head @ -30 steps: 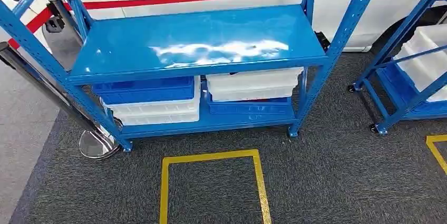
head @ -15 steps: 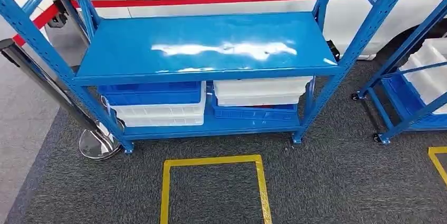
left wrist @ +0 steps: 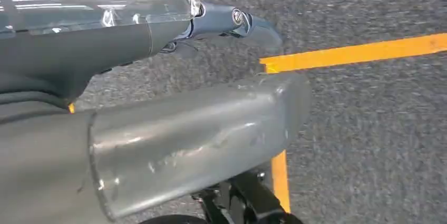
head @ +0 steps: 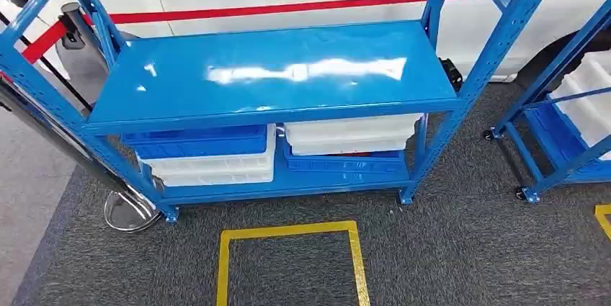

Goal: Take the parts from the cabinet and place them on the table.

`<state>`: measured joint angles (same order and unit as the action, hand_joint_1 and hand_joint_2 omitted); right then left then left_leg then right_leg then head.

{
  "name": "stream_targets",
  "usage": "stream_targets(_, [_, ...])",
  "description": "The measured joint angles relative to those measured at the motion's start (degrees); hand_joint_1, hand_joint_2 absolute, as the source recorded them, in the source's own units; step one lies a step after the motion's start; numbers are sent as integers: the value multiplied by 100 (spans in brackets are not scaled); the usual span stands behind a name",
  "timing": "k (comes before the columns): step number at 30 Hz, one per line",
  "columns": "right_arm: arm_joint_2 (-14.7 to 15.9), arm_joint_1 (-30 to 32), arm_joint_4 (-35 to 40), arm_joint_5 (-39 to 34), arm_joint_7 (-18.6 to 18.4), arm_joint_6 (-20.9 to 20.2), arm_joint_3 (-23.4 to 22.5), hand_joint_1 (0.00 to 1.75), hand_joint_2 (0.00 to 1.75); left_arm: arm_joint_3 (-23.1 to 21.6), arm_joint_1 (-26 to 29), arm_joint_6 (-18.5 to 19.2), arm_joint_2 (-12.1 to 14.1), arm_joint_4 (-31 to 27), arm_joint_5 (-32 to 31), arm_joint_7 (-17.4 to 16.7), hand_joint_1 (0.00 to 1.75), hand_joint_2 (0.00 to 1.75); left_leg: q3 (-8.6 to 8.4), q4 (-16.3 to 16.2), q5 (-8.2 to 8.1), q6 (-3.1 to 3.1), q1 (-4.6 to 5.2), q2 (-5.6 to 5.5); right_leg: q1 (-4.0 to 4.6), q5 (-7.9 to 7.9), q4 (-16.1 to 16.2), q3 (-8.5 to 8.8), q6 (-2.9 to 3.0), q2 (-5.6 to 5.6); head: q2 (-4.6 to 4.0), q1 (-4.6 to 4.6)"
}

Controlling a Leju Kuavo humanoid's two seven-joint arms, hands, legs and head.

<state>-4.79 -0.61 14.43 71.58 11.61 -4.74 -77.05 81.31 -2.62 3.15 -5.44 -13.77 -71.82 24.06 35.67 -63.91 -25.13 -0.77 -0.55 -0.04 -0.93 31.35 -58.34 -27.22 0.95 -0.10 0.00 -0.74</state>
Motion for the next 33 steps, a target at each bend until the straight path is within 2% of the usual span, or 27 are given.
stream_targets(1, [0,22,0,0,-2,0,-9,0,0,0,16,-2,2,0,0,-4,0,0,-88,228,56,41,14,5,-3,47,13,39,-24,-1,0,8])
stream_targets(2, [0,-4,0,0,2,0,-20,0,0,0,11,-2,2,0,0,-9,0,0,-130,328,-11,73,65,7,27,83,-5,45,-79,17,0,13])
stream_targets(4, [0,-14,0,2,0,0,-28,0,0,0,-3,-11,2,0,0,-22,0,0,-154,415,-108,152,82,1,17,75,35,103,-147,2,0,9])
stream_targets(6, [0,-27,0,6,0,2,-28,0,0,0,6,-11,0,0,0,-24,0,0,-307,533,-112,238,35,-31,16,65,-21,118,-216,-8,0,9])
stream_targets(7, [2,-23,-2,7,2,0,-28,0,0,0,17,-11,-7,0,0,-22,0,0,-396,579,-127,278,37,-19,5,90,-208,85,-229,3,0,20])
stream_targets(8, [0,-29,-2,9,0,0,-28,0,0,2,15,-11,-7,0,0,-24,0,0,-441,602,-142,304,38,-16,2,185,-535,-106,-230,5,0,26])
stream_targets(10, [6,-30,-2,11,0,4,-31,0,0,2,-1,-15,-9,0,-2,-31,0,0,-480,602,-189,349,50,-19,9,538,-1361,-691,-256,6,0,26])
stream_targets(11, [11,-24,0,13,0,11,-31,0,0,0,0,-28,-9,0,-2,-37,0,0,-509,601,-213,355,59,-25,10,665,-1629,-936,-267,7,0,20])
stream_targets(12, [15,-19,0,22,0,15,-33,0,0,0,6,-37,-9,0,0,-46,0,0,-548,601,-250,351,64,-32,13,613,-1659,-1069,-264,6,0,24])
stream_targets(13, [17,-13,0,26,0,15,-33,0,0,2,12,-57,-9,0,0,-61,0,0,-602,601,-288,343,66,-39,16,398,-1486,-1082,-255,6,0,24])
stream_targets(14, [17,-9,0,35,0,15,-33,0,0,2,14,-74,-13,0,0,-68,0,0,-667,602,-329,332,72,-43,21,62,-1135,-998,-231,6,0,24])
stream_targets(15, [20,-6,0,44,-2,15,-33,0,0,2,14,-88,-18,0,0,-72,0,0,-741,602,-378,314,78,-45,31,-364,-605,-837,-192,7,0,26])
stream_targets(16, [26,2,0,50,-2,20,-33,0,0,2,19,-98,-37,0,0,-90,0,0,-743,609,-424,293,73,-42,67,-642,-175,-735,-124,4,0,28])
stream_targets(17, [44,-6,-2,59,-9,28,-35,0,0,2,12,-107,-55,2,0,-98,0,0,-784,573,-450,262,99,-43,97,-407,-194,-774,-97,5,0,-2])
stream_targets(18, [42,-19,0,61,-9,28,-33,0,0,2,-8,-109,-55,2,0,-107,0,0,-725,579,-470,219,89,-56,115,-338,-174,-779,-67,15,0,9])
stream_targets(19, [42,-11,0,61,-18,39,-35,0,0,2,-11,-118,-55,2,0,-114,0,0,-737,600,-498,175,90,-54,116,-506,-128,-765,-23,14,-2,9])
stream_targets(20, [48,16,2,63,-20,48,-35,0,0,2,-2,-122,-55,2,0,-116,0,0,-793,513,-447,145,100,-50,104,-510,-93,-747,-7,22,0,2])
stream_targets(22, [46,17,0,68,-22,48,-35,0,0,2,0,-127,-59,2,-2,-122,0,0,-821,431,-574,84,82,-42,49,-519,-33,-617,49,13,0,11])
stream_targets(23, [48,17,0,70,-24,48,-35,0,0,2,-14,-127,-72,4,-7,-122,0,0,-736,230,-729,62,73,-32,46,-505,-25,-598,73,14,0,-18])
stream_targets(25, [48,2,0,72,-33,48,-37,0,0,2,-37,-131,-72,4,-7,-122,0,0,-310,-563,-1186,-15,30,-32,53,-482,-28,-592,96,9,0,-18])
stream_targets(26, [48,-5,0,74,-35,48,-37,0,0,2,-32,-133,-72,4,-7,-125,0,0,-83,-952,-1345,-50,18,-32,53,-469,-31,-589,98,9,0,-15])
stream_targets(27, [48,-4,0,76,-35,50,-39,0,0,2,-25,-133,-72,4,-7,-131,0,0,43,-1116,-1343,-77,4,-32,51,-457,-33,-578,92,10,0,-17])
stream_targets(28, [48,-1,0,76,-42,50,-39,0,0,2,-13,-140,-72,4,-7,-142,0,0,30,-982,-1167,-78,-14,-30,49,-438,-33,-552,83,11,0,-18])
stream_targets(29, [46,0,0,76,-57,50,-42,0,0,2,-8,-157,-72,4,-9,-164,0,0,-104,-601,-886,-63,-21,-29,45,-422,-38,-519,74,13,0,-18])
stream_targets(30, [46,-1,0,79,-70,50,-44,0,0,2,-8,-183,-72,4,-15,-175,0,0,-305,-95,-559,-64,-24,-27,42,-404,-38,-482,58,13,0,-18])
stream_targets(31, [46,1,0,79,-70,50,-44,0,0,2,-6,-217,-72,4,-20,-175,0,0,-496,406,-253,-34,-24,-21,41,-383,-37,-457,39,13,0,-18])
stream_targets(33, [46,-12,0,79,-79,55,-57,0,0,2,-23,-282,-72,4,-57,-177,0,0,-461,526,-481,33,37,-6,45,-394,-42,-486,-20,14,0,-20])
